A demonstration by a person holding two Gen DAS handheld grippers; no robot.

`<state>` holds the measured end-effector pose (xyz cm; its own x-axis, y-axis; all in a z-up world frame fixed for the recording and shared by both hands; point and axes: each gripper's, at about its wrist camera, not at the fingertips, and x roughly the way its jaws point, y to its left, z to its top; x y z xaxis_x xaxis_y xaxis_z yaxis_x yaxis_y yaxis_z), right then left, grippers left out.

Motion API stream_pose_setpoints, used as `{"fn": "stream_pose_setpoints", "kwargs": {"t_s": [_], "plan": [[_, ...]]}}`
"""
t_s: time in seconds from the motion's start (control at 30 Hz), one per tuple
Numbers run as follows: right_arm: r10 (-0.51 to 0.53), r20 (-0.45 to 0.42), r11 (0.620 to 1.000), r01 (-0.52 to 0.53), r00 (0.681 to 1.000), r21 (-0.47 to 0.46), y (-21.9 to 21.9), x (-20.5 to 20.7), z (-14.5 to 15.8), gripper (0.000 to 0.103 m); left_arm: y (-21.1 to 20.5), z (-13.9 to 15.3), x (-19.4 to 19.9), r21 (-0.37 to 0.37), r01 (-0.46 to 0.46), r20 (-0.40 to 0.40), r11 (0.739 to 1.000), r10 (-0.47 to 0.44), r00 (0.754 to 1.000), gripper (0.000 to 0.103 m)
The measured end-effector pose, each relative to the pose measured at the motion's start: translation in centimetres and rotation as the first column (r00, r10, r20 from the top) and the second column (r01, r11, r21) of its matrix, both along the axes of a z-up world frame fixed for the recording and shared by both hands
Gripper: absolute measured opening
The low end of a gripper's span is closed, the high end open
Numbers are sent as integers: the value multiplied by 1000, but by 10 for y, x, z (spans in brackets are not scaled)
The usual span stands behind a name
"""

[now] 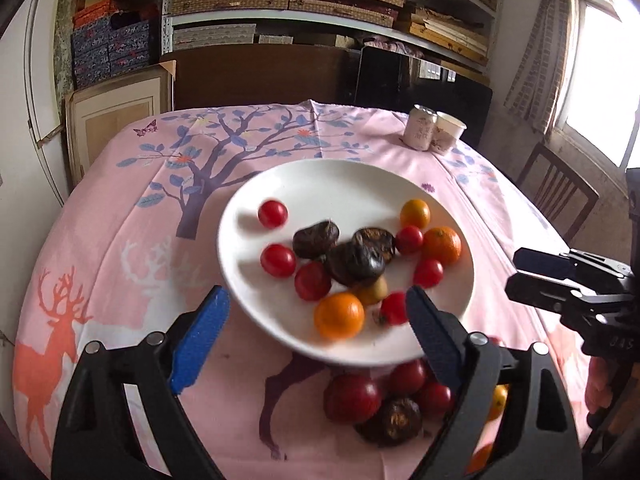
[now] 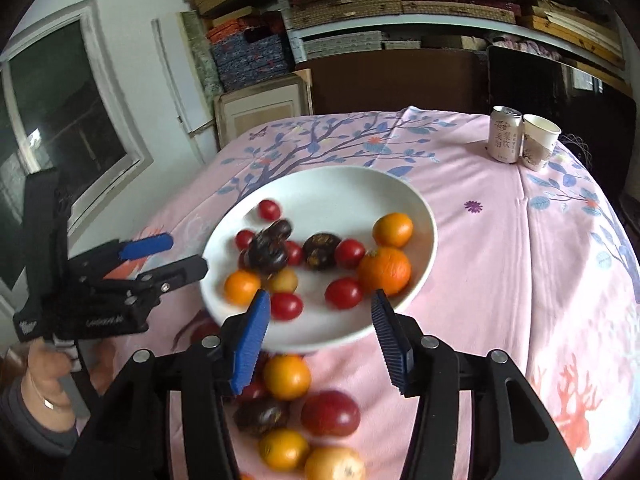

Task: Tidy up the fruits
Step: 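Lower both red tomatoes onto the white plate and open both tools, then grasp a mandarin with the right tool while the left tool grasps a dark purple fruit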

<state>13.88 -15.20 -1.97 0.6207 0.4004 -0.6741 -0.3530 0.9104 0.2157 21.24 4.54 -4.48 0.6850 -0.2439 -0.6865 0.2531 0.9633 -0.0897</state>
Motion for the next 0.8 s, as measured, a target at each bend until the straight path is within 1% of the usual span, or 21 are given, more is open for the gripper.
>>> {"fn": "stream_pose_setpoints", "kwargs": {"t_s": [0.03, 0.13, 0.2, 0.3, 0.37, 0.4, 0.43, 0.47, 0.5, 0.57, 0.63, 0.7, 0.73, 0.8], "plan": [[41, 4, 999, -41, 999, -6, 2, -17, -2, 53, 1, -3, -11, 13, 8, -4, 1000, -8, 1000, 88], [163, 0, 986, -163, 987, -23, 14, -67, -12, 65, 5, -15, -36, 20, 21, -41, 1000, -20, 999, 88], [217, 4, 974, -216, 976, -73, 22, -94, -21, 66, 7, -23, -49, 19, 23, -64, 1000, -22, 998, 88], [229, 6, 962, -225, 974, -153, 33, -115, -35, 66, 4, -30, -67, 37, 38, -72, 999, -36, 997, 88], [223, -10, 960, -221, 975, -171, 37, -119, -46, 66, -2, -34, -76, 68, 50, -71, 996, -46, 996, 88], [225, -32, 959, -227, 974, -170, 41, -119, -53, 65, -5, -36, -80, 80, 58, -73, 995, -52, 996, 88], [233, -51, 957, -238, 971, -168, 43, -118, -59, 46, -8, -39, -82, 97, 66, -77, 993, -59, 995, 88], [239, -60, 953, -246, 969, -175, 46, -119, -63, 46, -12, -42, -85, 115, 72, -80, 991, -63, 995, 88], [232, -40, 958, -235, 972, -163, 45, -120, -62, 46, -16, -44, -86, 133, 77, -85, 988, -66, 994, 88], [211, -31, 970, -213, 977, -116, 37, -119, -59, 46, -25, -50, -88, 160, 91, -99, 983, -76, 992, 88], [174, -27, 984, -175, 984, -31, 19, -115, -55, 46, -35, -55, -87, 195, 102, -98, 975, -84, 992, 87], [128, -32, 992, -127, 991, 15, 2, -111, -56, 46, -46, -59, -84, 222, 122, -110, 967, -100, 989, 75], [106, -34, 994, -106, 994, 16, -6, -110, -57, 46, -50, -61, -81, 226, 133, -123, 965, -107, 987, 72], [75, -43, 997, -74, 996, 29, -20, -110, -61, 46, -57, -65, -75, 236, 142, -135, 961, -112, 984, 61]]}}
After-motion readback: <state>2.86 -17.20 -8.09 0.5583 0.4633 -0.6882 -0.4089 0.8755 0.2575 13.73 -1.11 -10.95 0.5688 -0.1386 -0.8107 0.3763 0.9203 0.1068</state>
